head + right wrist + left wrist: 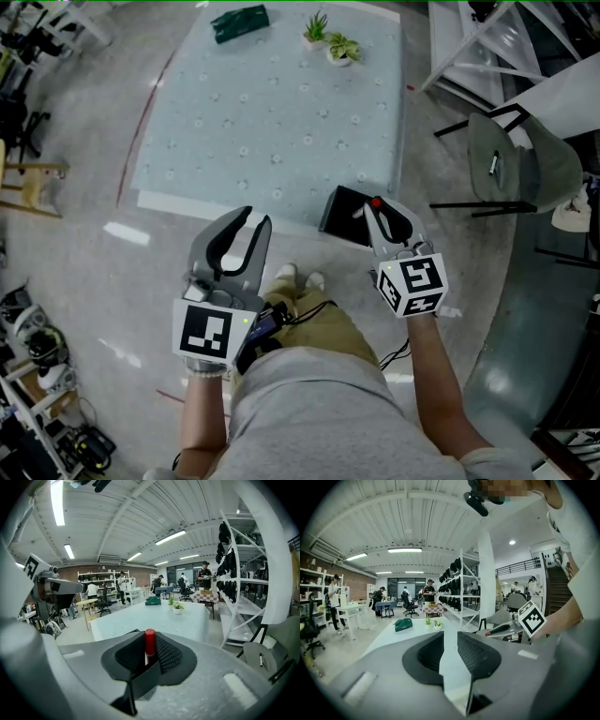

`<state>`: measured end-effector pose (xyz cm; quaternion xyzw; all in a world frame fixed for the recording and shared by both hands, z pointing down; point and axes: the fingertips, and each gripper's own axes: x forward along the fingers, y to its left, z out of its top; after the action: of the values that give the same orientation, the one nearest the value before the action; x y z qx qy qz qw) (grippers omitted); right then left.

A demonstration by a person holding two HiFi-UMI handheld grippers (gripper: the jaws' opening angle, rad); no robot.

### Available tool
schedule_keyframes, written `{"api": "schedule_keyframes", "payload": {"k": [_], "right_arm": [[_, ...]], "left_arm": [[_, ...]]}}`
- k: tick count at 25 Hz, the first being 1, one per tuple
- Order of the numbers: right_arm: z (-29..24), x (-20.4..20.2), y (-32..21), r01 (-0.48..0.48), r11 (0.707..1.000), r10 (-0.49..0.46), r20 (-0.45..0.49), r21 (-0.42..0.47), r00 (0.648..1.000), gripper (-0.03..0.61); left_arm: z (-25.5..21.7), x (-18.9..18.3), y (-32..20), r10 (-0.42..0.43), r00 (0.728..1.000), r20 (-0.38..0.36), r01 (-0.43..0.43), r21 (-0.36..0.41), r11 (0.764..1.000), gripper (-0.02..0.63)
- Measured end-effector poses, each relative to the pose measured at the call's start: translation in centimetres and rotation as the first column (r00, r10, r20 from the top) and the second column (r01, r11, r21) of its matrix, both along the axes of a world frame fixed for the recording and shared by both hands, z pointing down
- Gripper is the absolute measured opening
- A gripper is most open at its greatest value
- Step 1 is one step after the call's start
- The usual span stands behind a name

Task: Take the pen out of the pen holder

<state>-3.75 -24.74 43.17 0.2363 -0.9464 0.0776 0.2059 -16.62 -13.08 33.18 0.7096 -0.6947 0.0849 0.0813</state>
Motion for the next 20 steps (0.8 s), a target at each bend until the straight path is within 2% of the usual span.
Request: {"api": "schedule_keyframes", "payload": {"k": [20], "right_arm": [[-6.0,0.0,1.0,-0.065,0.994,0.056,0.111,0.085,0.992,0.064]], "left_arm": [[-2.3,0.1,-0.6,0.063,0.997,0.033,-0.065,0.067,0.996,0.075]]}}
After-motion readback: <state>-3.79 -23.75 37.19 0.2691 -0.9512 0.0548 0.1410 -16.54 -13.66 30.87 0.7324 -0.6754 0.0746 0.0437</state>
